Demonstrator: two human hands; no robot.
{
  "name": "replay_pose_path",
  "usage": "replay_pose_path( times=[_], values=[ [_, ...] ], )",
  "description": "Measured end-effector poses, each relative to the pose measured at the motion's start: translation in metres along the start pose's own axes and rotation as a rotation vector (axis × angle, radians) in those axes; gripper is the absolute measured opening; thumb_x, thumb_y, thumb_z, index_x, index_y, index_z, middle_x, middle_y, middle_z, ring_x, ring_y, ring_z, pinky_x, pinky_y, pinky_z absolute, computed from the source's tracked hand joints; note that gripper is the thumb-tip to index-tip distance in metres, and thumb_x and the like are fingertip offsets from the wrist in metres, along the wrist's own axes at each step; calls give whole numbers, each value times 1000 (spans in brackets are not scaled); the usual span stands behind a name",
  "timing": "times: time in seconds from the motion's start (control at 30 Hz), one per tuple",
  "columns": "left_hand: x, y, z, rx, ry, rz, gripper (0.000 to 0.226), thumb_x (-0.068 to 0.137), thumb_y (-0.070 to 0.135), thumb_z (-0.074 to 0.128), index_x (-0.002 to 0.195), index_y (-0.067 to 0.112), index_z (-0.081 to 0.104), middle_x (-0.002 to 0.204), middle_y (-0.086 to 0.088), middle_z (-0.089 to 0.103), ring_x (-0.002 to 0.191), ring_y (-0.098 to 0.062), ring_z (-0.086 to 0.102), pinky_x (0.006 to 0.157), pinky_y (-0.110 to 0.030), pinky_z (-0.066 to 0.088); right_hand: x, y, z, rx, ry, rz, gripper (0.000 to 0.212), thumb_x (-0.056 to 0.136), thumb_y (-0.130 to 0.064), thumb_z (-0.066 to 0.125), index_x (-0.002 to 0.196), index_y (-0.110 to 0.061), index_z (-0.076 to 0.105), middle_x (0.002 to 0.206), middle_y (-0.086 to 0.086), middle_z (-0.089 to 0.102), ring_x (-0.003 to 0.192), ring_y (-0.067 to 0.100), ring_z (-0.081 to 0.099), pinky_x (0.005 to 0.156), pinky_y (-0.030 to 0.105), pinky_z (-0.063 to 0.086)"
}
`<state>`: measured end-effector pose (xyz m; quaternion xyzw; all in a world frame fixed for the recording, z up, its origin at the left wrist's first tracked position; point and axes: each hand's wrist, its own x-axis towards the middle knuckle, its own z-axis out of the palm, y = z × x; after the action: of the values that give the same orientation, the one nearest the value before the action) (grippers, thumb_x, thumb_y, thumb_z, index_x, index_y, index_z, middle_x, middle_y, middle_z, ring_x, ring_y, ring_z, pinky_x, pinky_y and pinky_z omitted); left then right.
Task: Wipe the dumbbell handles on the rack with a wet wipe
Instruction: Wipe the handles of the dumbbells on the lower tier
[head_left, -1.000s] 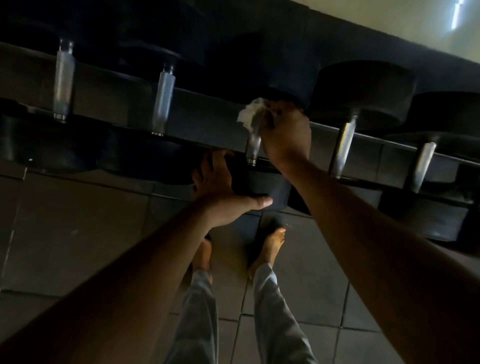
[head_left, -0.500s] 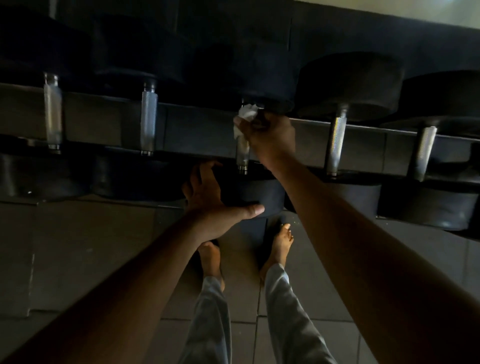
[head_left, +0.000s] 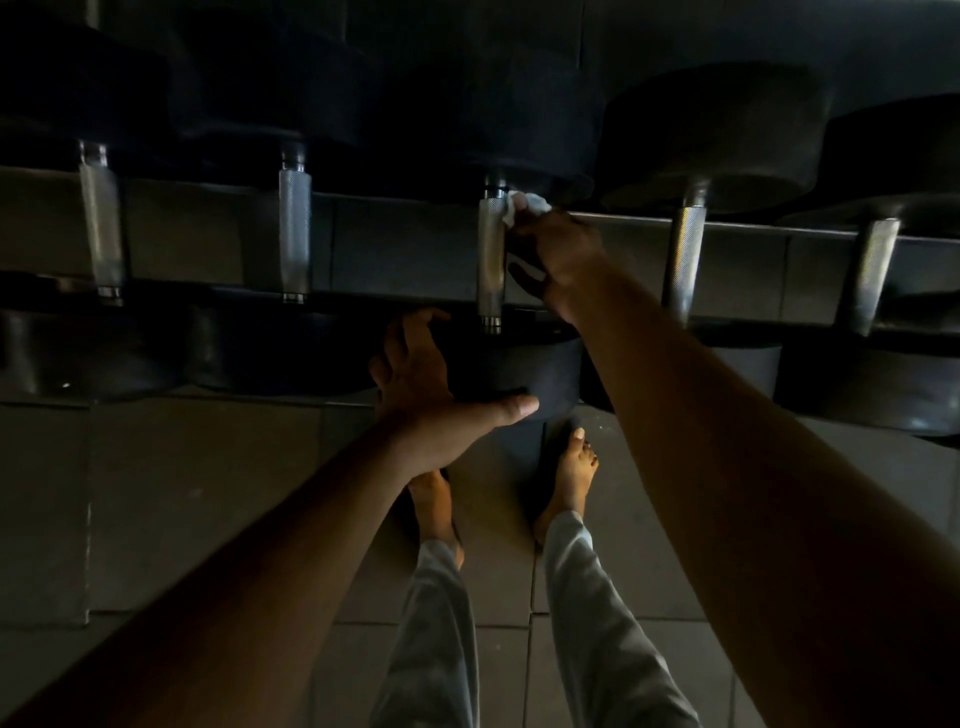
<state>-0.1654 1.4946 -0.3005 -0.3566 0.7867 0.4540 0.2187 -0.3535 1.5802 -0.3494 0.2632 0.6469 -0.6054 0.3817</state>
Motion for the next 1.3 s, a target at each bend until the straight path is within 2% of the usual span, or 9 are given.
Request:
replay_pose_path(
  times=[0.17, 0.3, 0.4, 0.53, 0.67, 0.83, 0.97, 1.1, 1.3],
  values=[
    [0, 1, -1, 0, -5, -5, 121, 57, 57, 99, 151, 36, 25, 161, 8, 19, 148, -24, 19, 113, -52, 41, 6, -5, -12, -228, -27, 29, 19, 97, -37, 68, 108, -21, 70, 103, -1, 74, 101, 15, 71, 80, 31, 58],
    [-1, 1, -2, -13, -10, 4, 119, 60, 54, 99, 151, 35, 25, 160, 8, 19, 147, -23, 20, 115, -51, 39, 5, -5, -28, -542, -138, 94, 5, 98, -18, 64, 97, -21, 67, 96, -1, 71, 93, 13, 65, 90, 35, 54],
    [-1, 1, -2, -31, -12, 3, 122, 60, 52, 100, 153, 37, 23, 161, 7, 19, 148, -22, 19, 112, -46, 37, 1, -6, -34, -761, -202, 80, 9, 94, -13, 69, 102, -17, 71, 88, 0, 68, 80, 11, 59, 82, 32, 51],
    [0, 2, -1, -33, -9, -12, 126, 60, 51, 100, 155, 38, 20, 165, 6, 17, 151, -23, 17, 108, -42, 35, -3, -2, -32, -1091, -236, 10, 38, 86, -33, 82, 117, -14, 74, 113, 7, 72, 103, 22, 68, 99, 44, 56],
    [0, 2, -2, -32, -16, -17, 127, 60, 52, 100, 156, 39, 19, 165, 7, 16, 151, -23, 18, 109, -44, 35, -5, -6, -36, -1225, -255, -46, 39, 87, -37, 79, 120, -18, 73, 114, 5, 70, 105, 22, 65, 101, 42, 53],
    [-1, 3, -1, -24, 0, -5, 121, 60, 52, 100, 152, 38, 23, 161, 9, 19, 147, -21, 20, 110, -44, 38, -19, -26, -29, -1366, -189, -508, 47, 88, -67, 66, 90, -21, 77, 85, -3, 72, 82, 13, 67, 68, 25, 48],
    [-2, 3, -1, -38, 1, -4, 118, 60, 52, 100, 149, 40, 24, 160, 11, 18, 146, -18, 20, 115, -49, 39, -29, -32, -9, -1341, 43, -1011, 43, 93, -72, 53, 119, -45, 73, 99, -11, 76, 91, 11, 71, 78, 29, 52],
    [-1, 2, 0, -61, 5, -10, 117, 59, 50, 101, 148, 42, 24, 160, 12, 17, 147, -18, 18, 116, -50, 39, -25, -31, 2, -1668, 54, -1079, 40, 105, -56, 41, 132, -39, 65, 118, 1, 72, 106, 26, 68, 80, 32, 43],
    [0, 0, 0, -81, -12, 0, 123, 59, 50, 101, 152, 38, 21, 161, 9, 16, 147, -20, 19, 115, -49, 39, -24, -31, 7, -1755, -39, -1081, 39, 108, -49, 33, 130, -37, 63, 111, 5, 72, 97, 28, 69, 80, 34, 52]
  ],
)
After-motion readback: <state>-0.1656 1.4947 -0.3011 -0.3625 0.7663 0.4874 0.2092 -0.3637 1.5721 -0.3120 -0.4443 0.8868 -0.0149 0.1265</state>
